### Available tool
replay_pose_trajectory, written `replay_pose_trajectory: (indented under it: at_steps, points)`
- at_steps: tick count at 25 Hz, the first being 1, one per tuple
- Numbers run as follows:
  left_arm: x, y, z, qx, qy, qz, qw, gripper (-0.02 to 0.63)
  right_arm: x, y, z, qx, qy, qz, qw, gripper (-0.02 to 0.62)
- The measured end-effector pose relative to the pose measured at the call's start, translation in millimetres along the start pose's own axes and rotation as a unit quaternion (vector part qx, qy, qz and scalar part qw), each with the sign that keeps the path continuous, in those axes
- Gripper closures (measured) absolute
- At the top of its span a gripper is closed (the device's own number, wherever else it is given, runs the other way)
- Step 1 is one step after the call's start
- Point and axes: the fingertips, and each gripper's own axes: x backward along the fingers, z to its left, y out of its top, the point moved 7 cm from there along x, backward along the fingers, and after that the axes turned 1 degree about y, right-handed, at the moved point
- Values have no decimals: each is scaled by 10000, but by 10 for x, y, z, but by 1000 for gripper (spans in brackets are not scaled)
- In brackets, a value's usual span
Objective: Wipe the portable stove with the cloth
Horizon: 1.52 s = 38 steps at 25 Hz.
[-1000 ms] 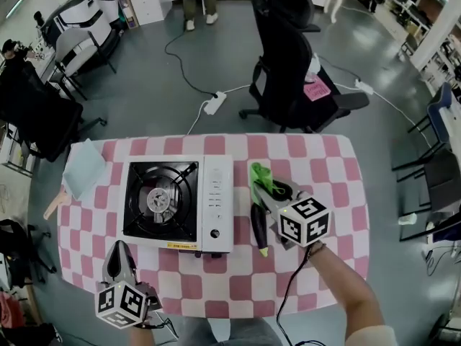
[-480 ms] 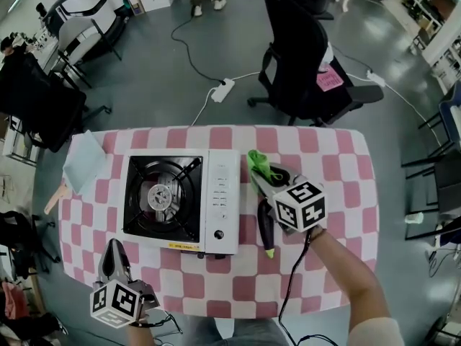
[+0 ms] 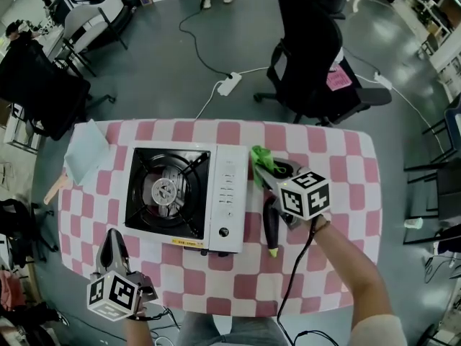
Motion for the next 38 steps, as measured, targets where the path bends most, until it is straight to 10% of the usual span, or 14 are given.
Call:
replay_pose_trajectory:
  at_steps: [38]
  points:
    - [91,-41,148,213,98,-17,9997,606,-85,9,70,-748,758,643,9922,509]
